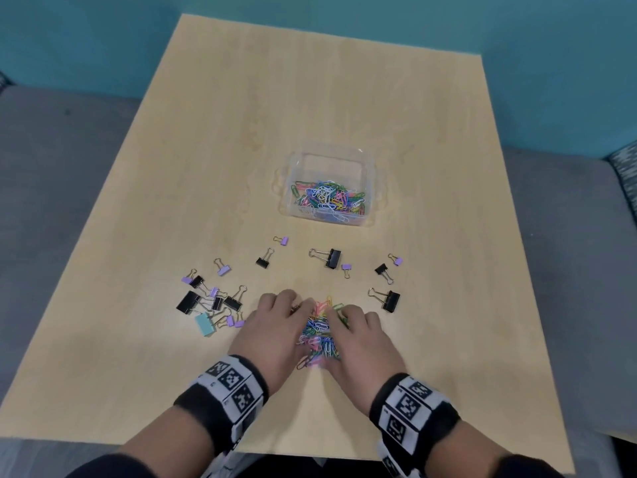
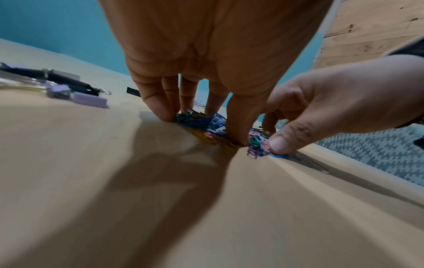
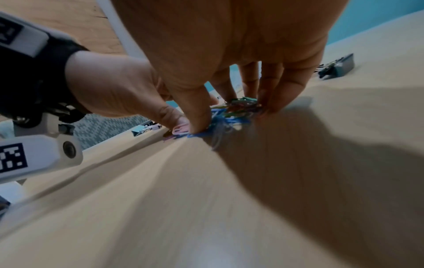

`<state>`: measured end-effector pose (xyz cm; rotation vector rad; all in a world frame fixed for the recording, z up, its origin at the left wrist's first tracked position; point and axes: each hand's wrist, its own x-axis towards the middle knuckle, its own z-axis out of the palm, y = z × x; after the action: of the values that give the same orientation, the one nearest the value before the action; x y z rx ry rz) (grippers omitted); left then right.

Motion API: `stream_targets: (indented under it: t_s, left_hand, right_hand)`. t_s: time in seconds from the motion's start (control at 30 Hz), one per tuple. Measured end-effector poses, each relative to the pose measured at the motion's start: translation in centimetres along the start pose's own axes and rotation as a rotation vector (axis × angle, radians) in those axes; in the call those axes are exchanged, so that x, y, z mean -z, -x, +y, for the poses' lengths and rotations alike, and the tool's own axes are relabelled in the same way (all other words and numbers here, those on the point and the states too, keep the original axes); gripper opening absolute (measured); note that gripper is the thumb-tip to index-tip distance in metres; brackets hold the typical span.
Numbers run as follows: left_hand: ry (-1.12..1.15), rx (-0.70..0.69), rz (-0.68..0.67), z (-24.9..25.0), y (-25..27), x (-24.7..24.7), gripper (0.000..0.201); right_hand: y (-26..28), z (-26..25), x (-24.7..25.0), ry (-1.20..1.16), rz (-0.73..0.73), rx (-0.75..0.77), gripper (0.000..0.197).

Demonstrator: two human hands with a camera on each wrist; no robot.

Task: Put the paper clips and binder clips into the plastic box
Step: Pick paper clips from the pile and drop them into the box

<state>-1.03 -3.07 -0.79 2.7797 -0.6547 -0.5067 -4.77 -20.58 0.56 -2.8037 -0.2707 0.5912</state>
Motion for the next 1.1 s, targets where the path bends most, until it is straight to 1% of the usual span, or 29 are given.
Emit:
stream_targets:
  t_s: [0.23, 0.3, 0.5, 0.57, 0.63, 0.7, 0.73, 0.77, 0.8, 0.87, 0.9, 0.97, 1.03, 1.1]
  left_hand:
    - [-0.041, 0.032, -0.019, 0.3, -2.2, 0.7, 0.03]
    - [-0.062, 0.02, -0.032, 0.3, -2.3, 0.9, 0.025]
    - [-0.036, -0.015, -0.06, 0.1, -2.2, 1.4, 0.026]
    - [-0.033, -0.029, -0.041, 0.0, -2.1, 1.5, 0.029]
    - [-0.026, -0.035, -0.035, 0.0, -2.0, 1.8, 0.037]
    - [-0.001, -0.044, -0.022, -0.1, -1.7, 2.1, 0.042]
    - [0.018, -0.039, -0.012, -0.1, -1.5, 2.2, 0.043]
    - [0.052, -0.025, -0.012, -0.2, -1.4, 2.2, 0.041]
    - [0.096, -0.003, -0.007, -0.3, -1.3, 2.3, 0.034]
    - [0.211, 0.068, 0.034, -0.7, -1.3, 2.3, 0.016]
    - [0.292, 0.092, 0.029, -0.9, -1.2, 2.6, 0.01]
    - [0.463, 0.126, 0.025, -1.1, -1.1, 3.6, 0.01]
    - [0.655, 0.171, 0.042, -1.3, -1.1, 5.2, 0.005]
    - [0.958, 0.263, -0.011, -1.4, -1.7, 7.0, 0.008]
  right_hand:
    - [-2.3, 0.3, 0.8, 0.032, -0.031, 0.02, 0.05]
    - [-2.4, 0.4, 1.4, 0.028, -0.041, 0.04, 0.046]
    - [-2.5, 0.7, 2.2, -0.002, -0.024, 0.049, 0.036]
    - [-2.6, 0.8, 2.2, -0.003, -0.039, 0.031, 0.038]
    - [-2.8, 0.8, 2.4, -0.009, -0.034, 0.021, 0.042]
    - [-2.9, 0.7, 2.7, -0.054, -0.001, -0.004, 0.035]
    - [-2.9, 0.8, 2.8, -0.084, 0.012, -0.025, 0.027]
    - [-2.9, 0.8, 3.1, -0.116, -0.029, -0.047, 0.017]
    - [-2.9, 1.0, 3.4, -0.152, -0.068, -0.047, 0.01]
    - [-2.6, 1.2, 4.0, -0.269, -0.111, -0.052, 0.011]
    - [-2.5, 1.4, 4.3, -0.333, -0.127, -0.06, 0.012]
    - [-2.4, 1.8, 4.8, -0.497, -0.163, -0.105, 0.014]
    - [-2.5, 2.0, 5.8, -0.761, -0.2, -0.211, 0.014]
    - [-3.2, 2.1, 7.4, -0.973, -0.217, -0.271, 0.012]
